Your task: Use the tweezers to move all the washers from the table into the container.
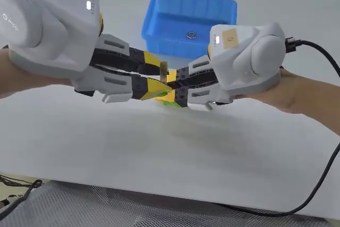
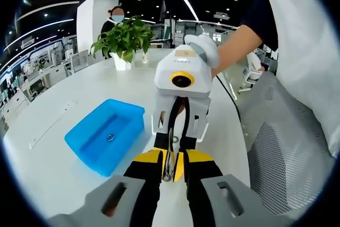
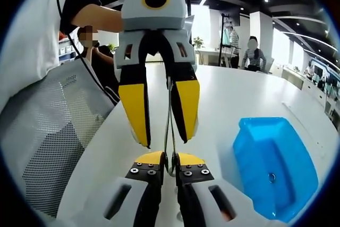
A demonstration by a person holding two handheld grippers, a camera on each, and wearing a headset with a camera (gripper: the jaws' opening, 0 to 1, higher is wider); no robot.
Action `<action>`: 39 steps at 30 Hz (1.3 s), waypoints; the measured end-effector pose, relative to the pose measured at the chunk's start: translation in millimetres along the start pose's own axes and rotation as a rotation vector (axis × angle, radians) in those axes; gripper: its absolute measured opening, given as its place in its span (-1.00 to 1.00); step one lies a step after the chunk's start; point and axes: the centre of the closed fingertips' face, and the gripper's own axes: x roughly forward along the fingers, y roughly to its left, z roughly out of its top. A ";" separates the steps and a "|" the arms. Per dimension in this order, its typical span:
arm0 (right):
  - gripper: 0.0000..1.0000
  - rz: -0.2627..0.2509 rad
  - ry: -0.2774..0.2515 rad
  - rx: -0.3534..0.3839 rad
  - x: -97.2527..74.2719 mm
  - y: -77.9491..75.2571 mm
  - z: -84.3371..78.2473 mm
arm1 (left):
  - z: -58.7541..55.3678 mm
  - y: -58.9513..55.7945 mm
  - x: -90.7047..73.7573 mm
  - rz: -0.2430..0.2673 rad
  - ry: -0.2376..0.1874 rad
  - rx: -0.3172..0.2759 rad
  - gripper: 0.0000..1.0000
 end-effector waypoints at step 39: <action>-0.82 -0.232 -0.040 -0.015 -95.7 -94.3 64.7 | -12.6 38.2 -88.7 0.300 -0.079 -0.176 0.42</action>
